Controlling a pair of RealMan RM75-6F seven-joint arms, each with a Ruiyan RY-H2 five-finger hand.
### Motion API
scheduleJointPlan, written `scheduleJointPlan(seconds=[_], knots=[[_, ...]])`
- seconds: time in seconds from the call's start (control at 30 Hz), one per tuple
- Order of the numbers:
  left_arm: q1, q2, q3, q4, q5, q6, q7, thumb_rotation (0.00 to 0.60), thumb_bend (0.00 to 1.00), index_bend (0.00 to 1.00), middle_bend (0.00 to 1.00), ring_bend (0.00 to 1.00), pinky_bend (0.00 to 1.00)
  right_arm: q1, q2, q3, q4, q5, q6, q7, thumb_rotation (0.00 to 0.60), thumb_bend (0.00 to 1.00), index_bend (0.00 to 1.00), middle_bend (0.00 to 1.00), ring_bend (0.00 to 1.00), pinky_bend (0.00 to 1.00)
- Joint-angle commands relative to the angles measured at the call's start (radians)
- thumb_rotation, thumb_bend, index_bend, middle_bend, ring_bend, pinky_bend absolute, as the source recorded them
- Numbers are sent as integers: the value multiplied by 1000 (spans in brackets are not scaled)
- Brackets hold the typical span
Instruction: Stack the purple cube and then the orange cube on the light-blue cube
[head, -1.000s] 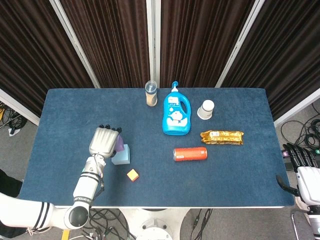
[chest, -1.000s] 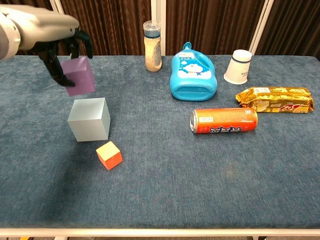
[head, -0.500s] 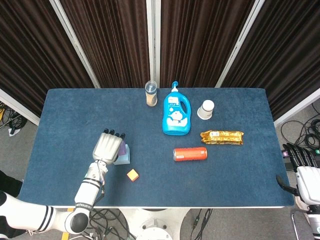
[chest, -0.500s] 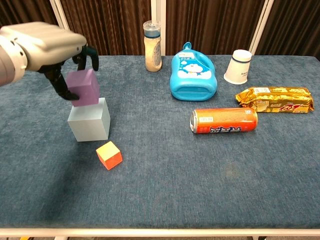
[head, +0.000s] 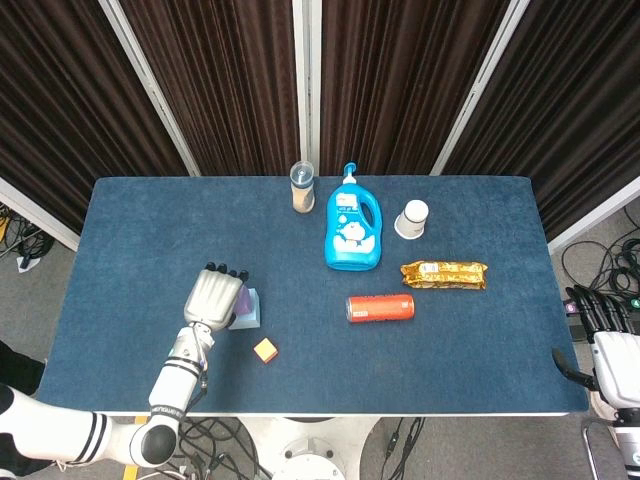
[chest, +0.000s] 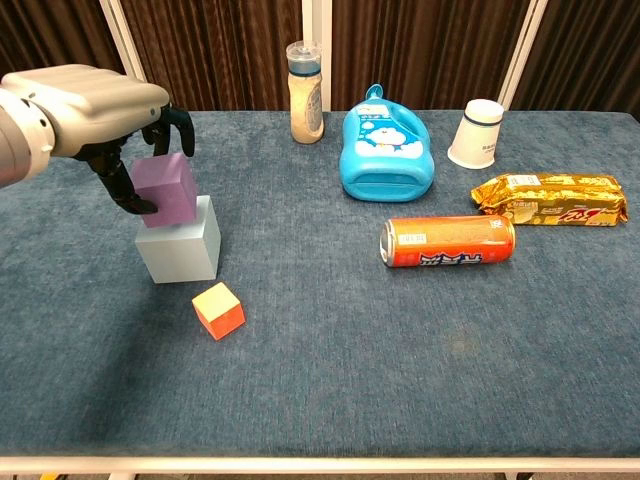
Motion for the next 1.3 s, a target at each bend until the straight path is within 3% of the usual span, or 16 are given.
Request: scheduleJointPlan(seconds=[0.03, 0.9, 1.13, 1.3], knots=[[1, -7, 25, 18, 42, -2, 4, 600, 269, 374, 626, 319, 292, 0, 1, 0, 0, 0, 0, 1, 600, 232, 39, 60, 0, 0], [15, -23, 46, 69, 87, -57, -19, 600, 270, 374, 622, 319, 290, 2, 6, 0, -2, 7, -9, 7, 600, 232, 39, 65, 0, 0], [21, -10, 39, 55, 81, -83, -52, 600, 221, 276, 444, 291, 278, 3, 9, 1, -4, 10, -11, 9, 600, 232, 39, 67, 0, 0], [20, 11, 30, 31, 44, -95, -55, 600, 188, 244, 378, 260, 271, 3, 11, 0, -4, 10, -13, 11, 600, 232, 39, 67, 0, 0]])
